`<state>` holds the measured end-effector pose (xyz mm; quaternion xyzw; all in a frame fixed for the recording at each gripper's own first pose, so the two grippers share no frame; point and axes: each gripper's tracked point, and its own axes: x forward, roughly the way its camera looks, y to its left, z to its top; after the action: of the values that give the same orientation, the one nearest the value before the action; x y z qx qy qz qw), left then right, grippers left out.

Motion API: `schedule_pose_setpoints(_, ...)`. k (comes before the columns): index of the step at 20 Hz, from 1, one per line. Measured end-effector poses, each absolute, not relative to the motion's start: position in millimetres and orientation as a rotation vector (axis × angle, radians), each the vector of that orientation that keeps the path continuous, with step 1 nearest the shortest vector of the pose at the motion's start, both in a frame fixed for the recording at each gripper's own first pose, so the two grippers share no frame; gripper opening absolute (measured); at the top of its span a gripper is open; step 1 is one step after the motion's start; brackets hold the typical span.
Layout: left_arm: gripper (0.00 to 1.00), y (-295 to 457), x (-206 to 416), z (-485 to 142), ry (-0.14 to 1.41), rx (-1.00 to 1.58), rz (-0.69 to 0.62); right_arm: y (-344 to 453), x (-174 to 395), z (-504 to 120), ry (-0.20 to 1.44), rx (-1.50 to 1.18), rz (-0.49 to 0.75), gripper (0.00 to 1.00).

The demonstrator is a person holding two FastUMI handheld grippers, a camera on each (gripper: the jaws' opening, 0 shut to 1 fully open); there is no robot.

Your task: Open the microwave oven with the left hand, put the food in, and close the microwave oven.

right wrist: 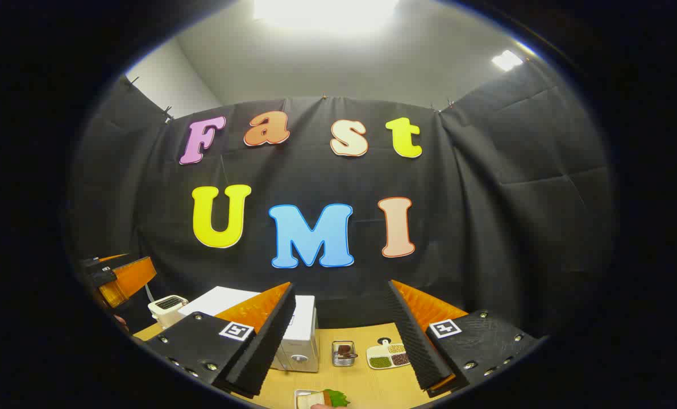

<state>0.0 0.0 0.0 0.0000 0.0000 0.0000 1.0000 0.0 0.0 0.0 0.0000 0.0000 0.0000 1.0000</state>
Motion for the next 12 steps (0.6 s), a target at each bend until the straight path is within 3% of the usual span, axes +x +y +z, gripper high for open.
schedule_pose_setpoints(12, 0.99, -9, 9, 1, -0.025, 0.038, 0.038, -2, 25, -9, 0.01, 0.007, 0.035, 0.96)
